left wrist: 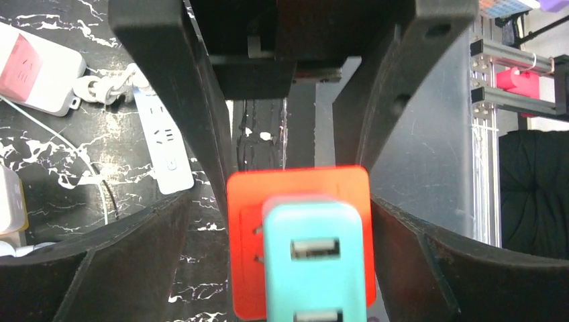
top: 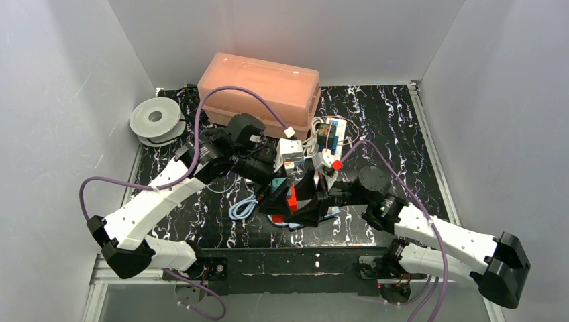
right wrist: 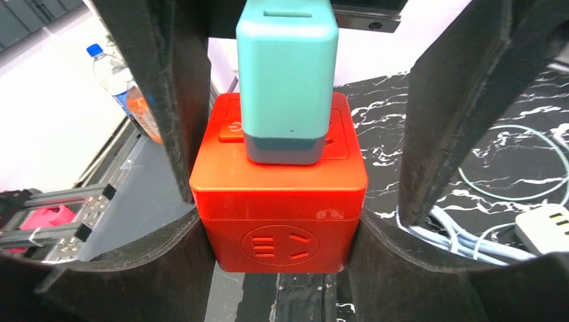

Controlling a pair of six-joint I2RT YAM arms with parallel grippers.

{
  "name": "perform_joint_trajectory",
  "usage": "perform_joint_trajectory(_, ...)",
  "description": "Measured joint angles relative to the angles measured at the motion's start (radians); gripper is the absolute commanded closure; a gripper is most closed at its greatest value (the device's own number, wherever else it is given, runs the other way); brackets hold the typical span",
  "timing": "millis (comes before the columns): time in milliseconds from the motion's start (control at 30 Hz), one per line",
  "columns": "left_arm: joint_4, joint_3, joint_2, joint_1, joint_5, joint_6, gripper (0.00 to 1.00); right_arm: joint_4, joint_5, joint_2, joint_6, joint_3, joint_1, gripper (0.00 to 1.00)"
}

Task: Pull the plug off the socket
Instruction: Remove the plug from the socket.

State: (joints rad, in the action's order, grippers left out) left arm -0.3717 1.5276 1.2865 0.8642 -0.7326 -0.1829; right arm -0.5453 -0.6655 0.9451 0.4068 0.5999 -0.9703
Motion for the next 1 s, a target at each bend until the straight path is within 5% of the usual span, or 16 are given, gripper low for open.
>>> perform_joint_trajectory(333,-0.178,0.065,-0.032,0.0,-0.015,-0.151,0.02,0.222,0.056,-0.179,-0.158,0.001,0.0,0.99)
perform_joint_trajectory(567,-0.234,0.081,-0.031,-0.001,-0.043,-0.186,0.02,0.356,0.053,-0.152,-0.212,0.045,0.0,0.99)
perform_joint_trajectory(1000,-0.149,0.062,0.016,-0.003,0.002,-0.182,0.02,0.402,0.056,-0.134,-0.228,0.074,0.0,0.99)
